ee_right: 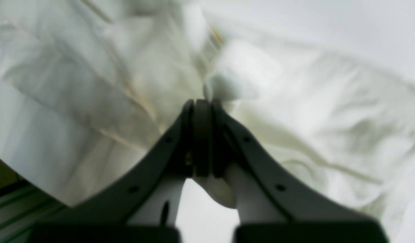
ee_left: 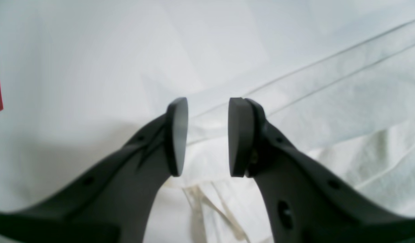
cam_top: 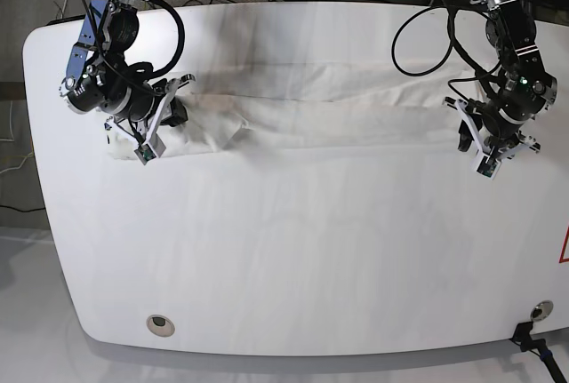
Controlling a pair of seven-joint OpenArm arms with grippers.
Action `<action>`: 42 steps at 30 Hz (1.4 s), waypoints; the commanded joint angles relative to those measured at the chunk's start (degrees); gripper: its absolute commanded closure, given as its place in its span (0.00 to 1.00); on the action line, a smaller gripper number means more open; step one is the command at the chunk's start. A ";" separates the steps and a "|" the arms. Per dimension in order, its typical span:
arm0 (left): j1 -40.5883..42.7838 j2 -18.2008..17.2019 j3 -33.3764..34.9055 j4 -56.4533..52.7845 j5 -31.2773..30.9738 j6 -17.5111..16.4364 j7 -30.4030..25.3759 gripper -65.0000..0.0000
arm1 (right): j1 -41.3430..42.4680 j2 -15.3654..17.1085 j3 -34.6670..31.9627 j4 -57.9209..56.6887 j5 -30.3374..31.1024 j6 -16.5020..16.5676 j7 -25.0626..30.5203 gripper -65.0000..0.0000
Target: Fold the T-shirt properly
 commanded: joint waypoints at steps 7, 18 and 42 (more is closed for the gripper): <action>-0.49 -0.73 -0.11 1.14 -0.41 0.12 -1.12 0.71 | -4.49 0.63 0.30 0.39 -0.89 0.10 5.23 1.00; -0.40 -0.73 -0.20 1.23 -0.41 0.12 -1.12 0.71 | -3.53 0.63 0.39 -2.69 -5.20 0.10 6.90 0.54; 1.01 1.03 4.37 4.48 -0.14 0.12 -1.21 0.89 | 5.35 0.98 0.48 0.13 -5.02 0.10 2.59 0.93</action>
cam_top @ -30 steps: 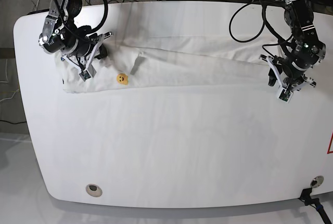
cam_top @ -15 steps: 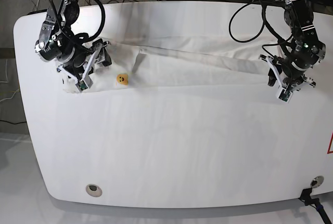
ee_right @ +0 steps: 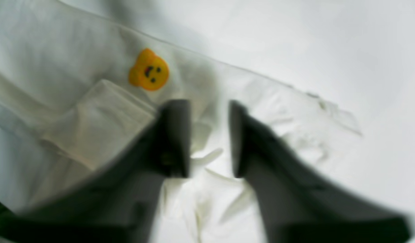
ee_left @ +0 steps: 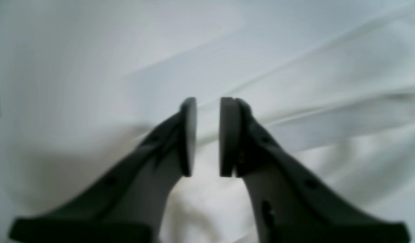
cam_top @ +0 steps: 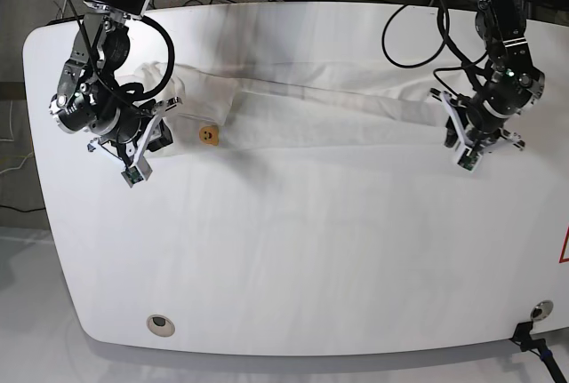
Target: Fold the T-shirt properly
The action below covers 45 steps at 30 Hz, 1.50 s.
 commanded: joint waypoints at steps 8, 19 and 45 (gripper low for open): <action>-0.76 3.28 1.93 0.92 3.92 -0.03 -1.43 1.00 | -5.41 -0.66 0.04 0.49 0.42 0.10 6.93 1.00; -0.85 4.07 2.02 -15.52 4.45 -0.03 -8.46 1.00 | -6.73 -0.39 -0.13 -13.22 0.42 0.10 15.37 1.00; -0.76 1.34 -4.49 -14.46 4.28 -0.03 -11.01 1.00 | -7.52 1.72 -0.05 -12.16 0.77 0.10 19.06 1.00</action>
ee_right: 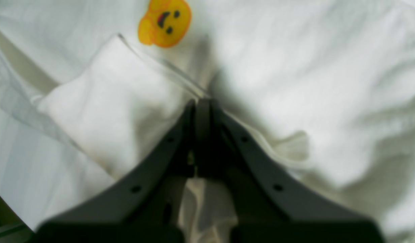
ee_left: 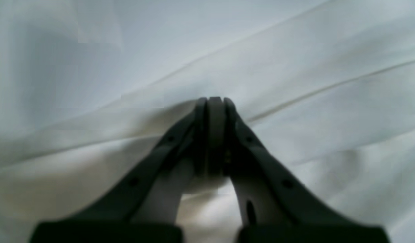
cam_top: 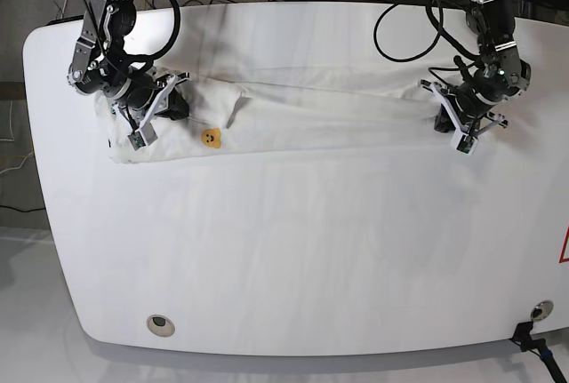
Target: Fold the T-shirt properly
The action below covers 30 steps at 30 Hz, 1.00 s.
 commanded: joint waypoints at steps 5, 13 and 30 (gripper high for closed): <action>-0.85 -0.67 -0.22 11.44 1.02 0.64 8.31 1.00 | 3.67 -1.13 -0.03 11.01 -1.48 -0.36 -6.37 1.00; 0.64 -0.40 1.53 20.58 1.02 0.64 13.23 1.00 | 3.06 -3.95 -0.03 22.43 -1.66 -0.36 -11.29 1.00; 7.41 -0.49 -1.89 20.85 1.02 0.64 13.23 1.00 | -1.43 -4.91 0.06 22.17 -1.75 -0.36 -11.29 1.00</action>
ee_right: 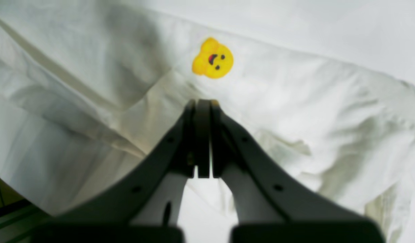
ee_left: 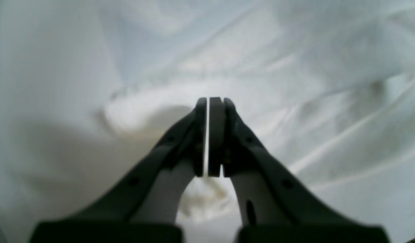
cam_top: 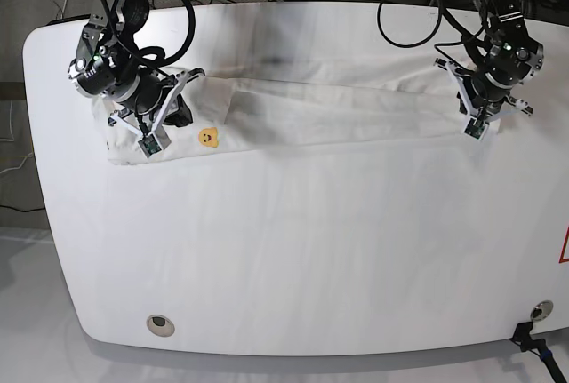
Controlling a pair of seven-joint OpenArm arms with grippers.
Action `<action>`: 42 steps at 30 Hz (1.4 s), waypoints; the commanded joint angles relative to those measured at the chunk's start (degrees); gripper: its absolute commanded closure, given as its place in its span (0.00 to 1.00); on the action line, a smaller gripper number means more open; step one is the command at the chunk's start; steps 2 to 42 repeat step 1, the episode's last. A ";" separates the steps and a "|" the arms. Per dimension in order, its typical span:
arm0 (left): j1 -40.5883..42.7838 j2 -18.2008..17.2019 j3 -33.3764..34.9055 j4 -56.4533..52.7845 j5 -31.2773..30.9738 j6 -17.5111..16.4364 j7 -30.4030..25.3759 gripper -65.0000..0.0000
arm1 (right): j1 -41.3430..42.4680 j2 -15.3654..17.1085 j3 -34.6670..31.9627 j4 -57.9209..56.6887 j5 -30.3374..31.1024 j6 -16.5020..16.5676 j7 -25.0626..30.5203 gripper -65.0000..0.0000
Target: Fold the T-shirt properly
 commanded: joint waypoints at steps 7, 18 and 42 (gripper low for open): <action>-0.24 -0.73 -1.68 1.24 -0.18 0.10 -0.45 1.00 | 0.58 0.68 0.26 0.75 0.61 0.08 1.15 1.00; -0.24 -0.73 -1.68 1.24 -0.18 0.10 -0.45 1.00 | 0.58 0.68 0.26 0.75 0.61 0.08 1.15 1.00; -0.24 -0.73 -1.68 1.24 -0.18 0.10 -0.45 1.00 | 0.58 0.68 0.26 0.75 0.61 0.08 1.15 1.00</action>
